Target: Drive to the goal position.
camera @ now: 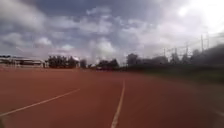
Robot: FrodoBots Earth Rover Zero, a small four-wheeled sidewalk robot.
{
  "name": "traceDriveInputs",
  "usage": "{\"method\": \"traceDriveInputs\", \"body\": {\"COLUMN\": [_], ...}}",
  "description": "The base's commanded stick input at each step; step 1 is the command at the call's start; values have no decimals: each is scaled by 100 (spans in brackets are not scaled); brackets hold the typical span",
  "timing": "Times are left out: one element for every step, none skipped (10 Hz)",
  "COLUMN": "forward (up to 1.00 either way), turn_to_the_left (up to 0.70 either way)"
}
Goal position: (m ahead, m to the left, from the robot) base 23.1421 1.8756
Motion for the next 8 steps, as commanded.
{"method": "traceDriveInputs", "body": {"forward": [70,70,70,70,70,70,70,70], "turn_to_the_left": [0,0,0,0,0,0,0,0]}}
